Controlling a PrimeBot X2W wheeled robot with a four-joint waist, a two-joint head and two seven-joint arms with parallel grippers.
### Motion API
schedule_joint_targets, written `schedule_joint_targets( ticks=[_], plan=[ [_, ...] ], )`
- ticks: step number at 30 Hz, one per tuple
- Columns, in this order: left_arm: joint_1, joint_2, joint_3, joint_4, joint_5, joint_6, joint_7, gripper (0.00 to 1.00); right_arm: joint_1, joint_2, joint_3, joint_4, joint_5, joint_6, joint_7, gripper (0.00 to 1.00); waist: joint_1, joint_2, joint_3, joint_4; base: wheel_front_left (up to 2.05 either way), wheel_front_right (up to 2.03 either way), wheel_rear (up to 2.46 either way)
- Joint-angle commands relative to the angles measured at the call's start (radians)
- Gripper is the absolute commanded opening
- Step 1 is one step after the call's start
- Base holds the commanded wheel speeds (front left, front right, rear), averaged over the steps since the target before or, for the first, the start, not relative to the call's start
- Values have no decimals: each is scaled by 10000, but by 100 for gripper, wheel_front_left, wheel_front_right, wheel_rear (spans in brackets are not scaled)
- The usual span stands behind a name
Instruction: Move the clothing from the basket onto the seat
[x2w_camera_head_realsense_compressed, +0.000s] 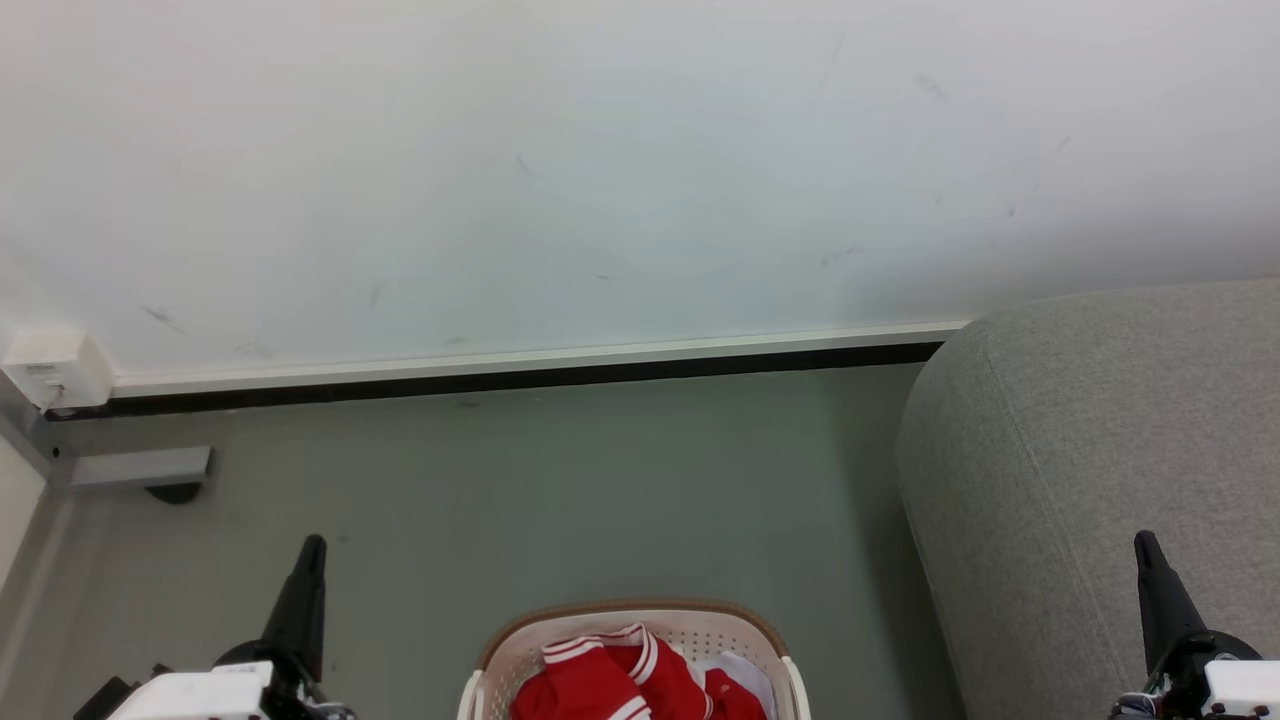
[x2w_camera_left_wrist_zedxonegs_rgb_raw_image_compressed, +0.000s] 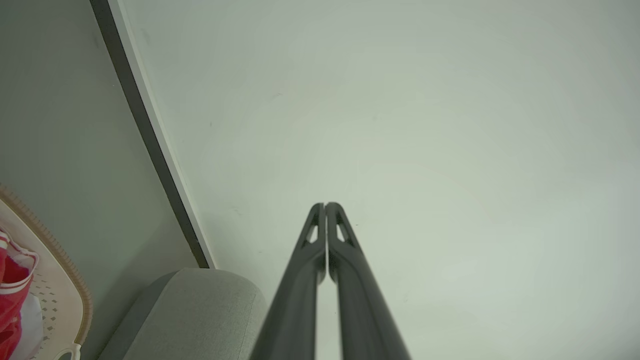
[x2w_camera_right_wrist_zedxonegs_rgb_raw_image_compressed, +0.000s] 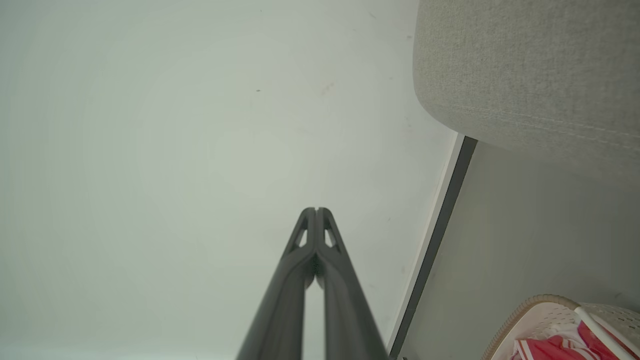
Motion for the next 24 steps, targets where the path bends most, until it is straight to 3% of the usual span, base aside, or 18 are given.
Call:
schedule_joint_targets(
  ticks=[1, 24],
  plan=[
    [-90, 72, 11, -32, -144, -21, 32, 0, -113, -66, -36, -52, 9, -23, 22, 0, 0, -1, 0, 0, 0, 0, 0],
    [-90, 72, 11, -32, -144, -21, 32, 0, -114, -66, -36, -52, 9, -23, 22, 0, 0, -1, 0, 0, 0, 0, 0]
  ],
)
